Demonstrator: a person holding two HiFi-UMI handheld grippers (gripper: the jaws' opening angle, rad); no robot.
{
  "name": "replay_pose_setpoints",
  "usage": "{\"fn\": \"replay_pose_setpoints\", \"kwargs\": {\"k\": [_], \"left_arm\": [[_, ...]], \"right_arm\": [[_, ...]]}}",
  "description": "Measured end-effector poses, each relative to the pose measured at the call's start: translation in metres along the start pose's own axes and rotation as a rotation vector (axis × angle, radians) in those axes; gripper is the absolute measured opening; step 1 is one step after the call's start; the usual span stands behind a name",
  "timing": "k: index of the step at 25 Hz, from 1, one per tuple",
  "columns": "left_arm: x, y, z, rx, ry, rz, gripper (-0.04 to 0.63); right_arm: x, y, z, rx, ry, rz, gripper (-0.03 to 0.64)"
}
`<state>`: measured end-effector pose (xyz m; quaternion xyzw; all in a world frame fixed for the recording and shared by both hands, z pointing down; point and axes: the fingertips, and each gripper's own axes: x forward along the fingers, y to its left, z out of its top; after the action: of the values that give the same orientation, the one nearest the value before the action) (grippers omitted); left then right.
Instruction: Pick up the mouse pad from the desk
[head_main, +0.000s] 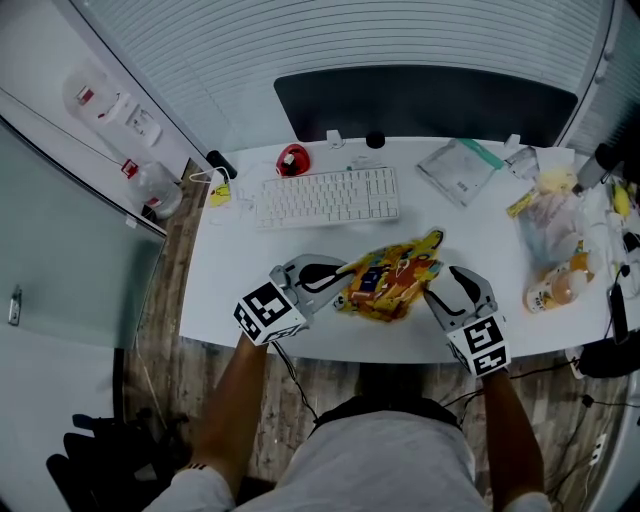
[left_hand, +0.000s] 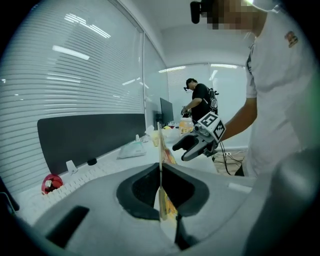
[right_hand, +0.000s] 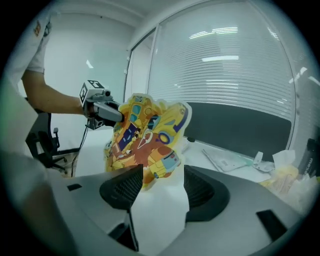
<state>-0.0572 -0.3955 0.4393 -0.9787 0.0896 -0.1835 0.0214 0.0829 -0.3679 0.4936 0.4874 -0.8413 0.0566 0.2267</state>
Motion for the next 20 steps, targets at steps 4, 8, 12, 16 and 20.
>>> {"fn": "replay_pose_setpoints", "kwargs": {"k": [4, 8, 12, 16, 20], "left_arm": [[-0.01, -0.006, 0.02, 0.022, -0.05, 0.003, 0.023], [-0.018, -0.01, 0.04, 0.047, -0.093, 0.014, 0.023], [-0.029, -0.013, 0.062, 0.056, -0.141, 0.032, 0.022], [-0.041, -0.019, 0.084, 0.039, -0.212, 0.019, 0.023], [-0.049, -0.025, 0.098, 0.001, -0.281, -0.01, 0.023]], "right_arm": [[-0.006, -0.01, 0.007, 0.047, -0.043, 0.025, 0.222], [-0.01, -0.013, 0.019, 0.079, -0.088, 0.076, 0.227], [-0.011, -0.017, 0.029, 0.088, -0.118, 0.109, 0.232], [-0.012, -0.014, 0.042, 0.129, -0.17, 0.192, 0.241], [-0.017, -0.001, 0.059, 0.165, -0.238, 0.325, 0.247]]}}
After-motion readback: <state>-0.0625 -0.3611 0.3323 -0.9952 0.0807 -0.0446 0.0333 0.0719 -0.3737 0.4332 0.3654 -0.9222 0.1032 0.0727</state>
